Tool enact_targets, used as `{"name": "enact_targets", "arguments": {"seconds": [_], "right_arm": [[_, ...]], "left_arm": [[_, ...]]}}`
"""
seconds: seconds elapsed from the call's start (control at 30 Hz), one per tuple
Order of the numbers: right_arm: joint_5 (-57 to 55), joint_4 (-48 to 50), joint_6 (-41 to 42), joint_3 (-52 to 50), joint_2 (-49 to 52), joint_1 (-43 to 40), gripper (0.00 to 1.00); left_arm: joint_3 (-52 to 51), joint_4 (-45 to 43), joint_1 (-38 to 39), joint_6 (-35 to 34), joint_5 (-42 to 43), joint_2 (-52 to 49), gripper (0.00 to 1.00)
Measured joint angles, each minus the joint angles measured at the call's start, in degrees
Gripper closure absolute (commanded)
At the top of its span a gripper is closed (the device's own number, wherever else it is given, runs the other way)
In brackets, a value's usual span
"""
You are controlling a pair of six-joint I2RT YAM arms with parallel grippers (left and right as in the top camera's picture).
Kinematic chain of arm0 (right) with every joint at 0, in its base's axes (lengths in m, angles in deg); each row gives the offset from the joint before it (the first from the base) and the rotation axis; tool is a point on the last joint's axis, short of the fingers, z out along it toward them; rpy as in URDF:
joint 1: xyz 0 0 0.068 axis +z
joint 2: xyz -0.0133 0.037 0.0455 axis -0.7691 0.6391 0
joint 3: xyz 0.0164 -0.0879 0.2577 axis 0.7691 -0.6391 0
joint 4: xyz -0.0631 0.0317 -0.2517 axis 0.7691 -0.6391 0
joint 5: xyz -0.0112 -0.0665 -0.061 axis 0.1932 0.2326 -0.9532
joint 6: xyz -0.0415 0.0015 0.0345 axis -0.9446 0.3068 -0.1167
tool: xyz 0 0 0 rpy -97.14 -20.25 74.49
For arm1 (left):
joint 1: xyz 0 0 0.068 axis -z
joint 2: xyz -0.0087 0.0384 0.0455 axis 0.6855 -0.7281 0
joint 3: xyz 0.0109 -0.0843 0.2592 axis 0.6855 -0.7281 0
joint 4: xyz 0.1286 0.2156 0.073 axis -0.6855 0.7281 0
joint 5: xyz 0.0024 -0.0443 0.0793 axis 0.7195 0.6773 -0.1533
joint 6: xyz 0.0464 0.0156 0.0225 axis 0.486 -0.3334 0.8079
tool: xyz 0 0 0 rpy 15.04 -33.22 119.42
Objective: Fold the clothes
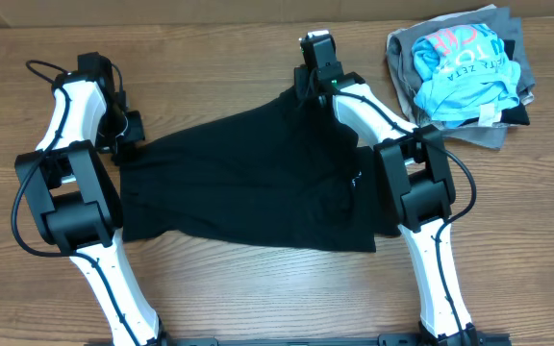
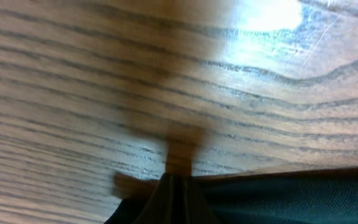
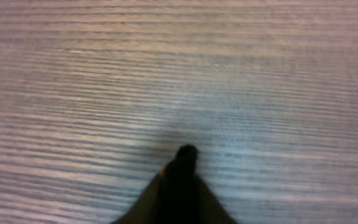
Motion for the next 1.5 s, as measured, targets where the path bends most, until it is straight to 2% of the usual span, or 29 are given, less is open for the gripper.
{"name": "enact_targets", "arguments": {"seconds": [0.3,0.4,0.63,0.8,1.07,1.33,1.5], "right_arm": [[0.00,-17.79,0.13,13.25,0.00,0.04,0.96],[0.42,-26.73,0.17,18.91,-0.17,-0.07,0.96],[4.85,-54.29,2.64,27.89,-2.80,-0.94,0.96],[9.29,-65.35,6.45,29.35,-6.64,-2.29,0.96],[10.19,-75.78,13.18,30.21,-9.92,-2.49,0.96],[9.29,-75.80,18.43,29.42,-9.99,1.79,0.96],[6.69,-75.76,21.77,24.81,-11.96,3.74,0.96]], "left_arm": [[4.70,3.72,-0.04,-0.02,0.00,0.00,0.96],[9.66,8.13,-0.09,-0.02,0.02,-0.02,0.96],[19.50,18.99,-0.11,-0.07,0.02,0.00,0.96],[21.53,23.74,-0.11,-0.15,0.02,-0.02,0.96],[21.55,30.23,-0.11,-0.15,-1.51,-0.02,0.96],[21.14,33.51,-0.11,-0.17,-4.52,0.00,0.96],[19.50,34.10,-0.13,-0.17,-5.20,-0.02,0.96]]}}
